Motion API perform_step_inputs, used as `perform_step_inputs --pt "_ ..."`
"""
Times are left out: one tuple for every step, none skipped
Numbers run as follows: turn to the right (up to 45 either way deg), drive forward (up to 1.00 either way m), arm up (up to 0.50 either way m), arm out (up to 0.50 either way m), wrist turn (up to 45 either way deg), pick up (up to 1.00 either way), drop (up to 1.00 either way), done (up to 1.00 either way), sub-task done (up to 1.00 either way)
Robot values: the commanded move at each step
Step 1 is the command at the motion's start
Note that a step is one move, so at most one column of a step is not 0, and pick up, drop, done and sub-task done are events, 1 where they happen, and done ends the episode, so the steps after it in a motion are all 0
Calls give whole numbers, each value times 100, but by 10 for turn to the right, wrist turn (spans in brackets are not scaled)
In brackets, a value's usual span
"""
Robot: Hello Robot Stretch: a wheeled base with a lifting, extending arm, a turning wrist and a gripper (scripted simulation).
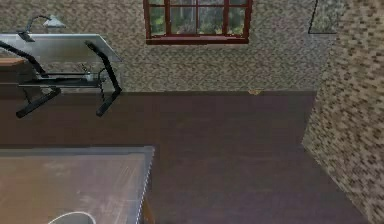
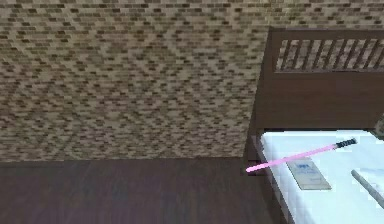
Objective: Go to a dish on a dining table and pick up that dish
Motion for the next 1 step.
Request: perform_step_inputs --pt "0 60 0 0 0 0 0 0 0"
